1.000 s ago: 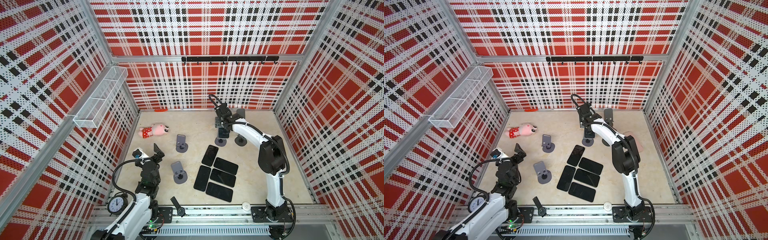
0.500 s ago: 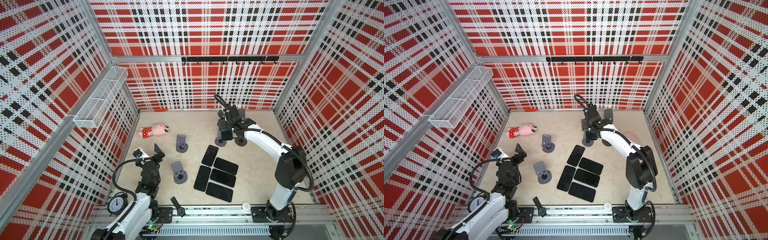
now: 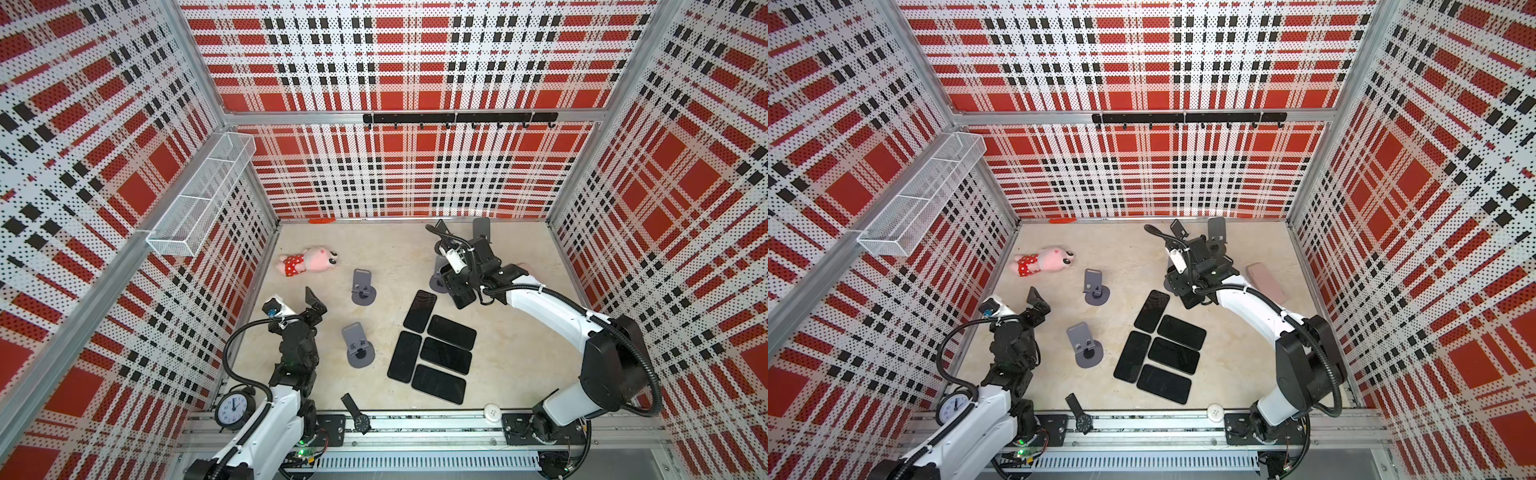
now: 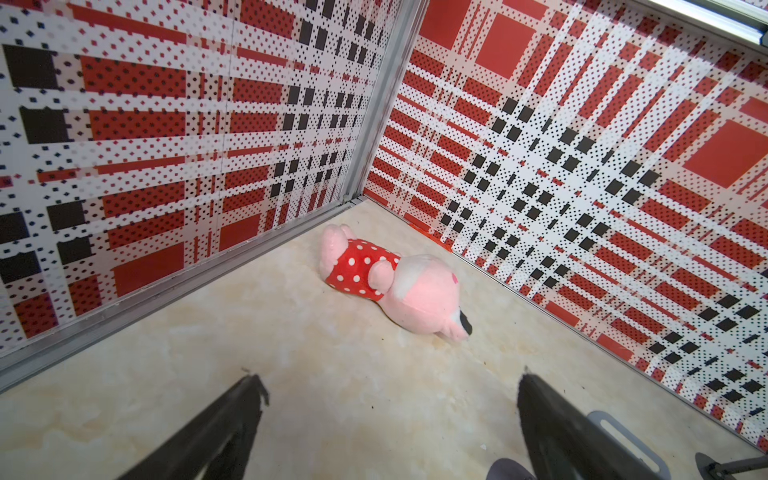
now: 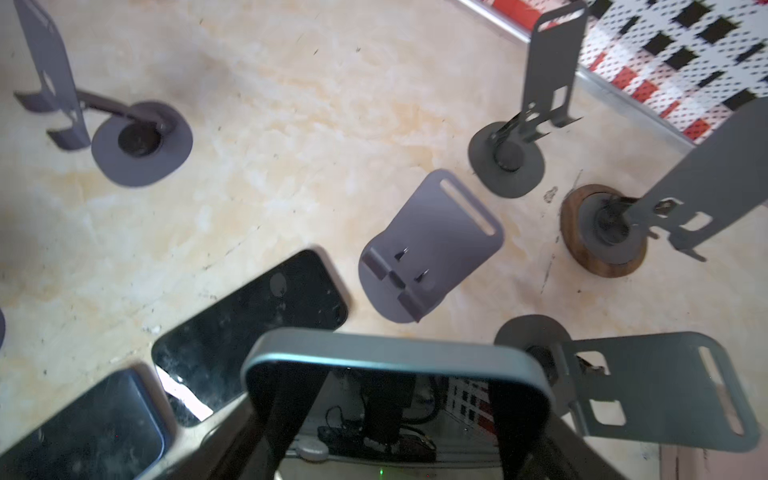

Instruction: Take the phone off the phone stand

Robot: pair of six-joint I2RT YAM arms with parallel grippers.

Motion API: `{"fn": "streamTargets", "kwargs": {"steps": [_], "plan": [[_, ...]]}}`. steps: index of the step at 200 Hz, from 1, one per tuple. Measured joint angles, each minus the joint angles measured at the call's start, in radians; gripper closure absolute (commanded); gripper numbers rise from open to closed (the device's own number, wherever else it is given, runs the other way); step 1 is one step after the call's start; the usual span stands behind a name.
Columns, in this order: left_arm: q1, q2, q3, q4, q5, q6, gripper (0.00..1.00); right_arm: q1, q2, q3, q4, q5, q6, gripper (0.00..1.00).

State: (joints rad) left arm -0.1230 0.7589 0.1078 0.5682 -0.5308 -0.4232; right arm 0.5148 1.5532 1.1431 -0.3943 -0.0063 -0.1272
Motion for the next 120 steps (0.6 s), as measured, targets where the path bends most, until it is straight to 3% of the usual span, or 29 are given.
{"fn": "streamTargets", "kwargs": {"steps": [60,120], "plan": [[0.020,-0.025,0.000,0.000,0.019,-0.018,0.02,0.000,0.000,-0.055,-0.006,-0.077,-0.266,0.29],[0.057,-0.036,0.000,0.000,0.050,-0.040,0.02,0.000,0.116,-0.028,-0.030,-0.084,-0.374,0.29]]}}
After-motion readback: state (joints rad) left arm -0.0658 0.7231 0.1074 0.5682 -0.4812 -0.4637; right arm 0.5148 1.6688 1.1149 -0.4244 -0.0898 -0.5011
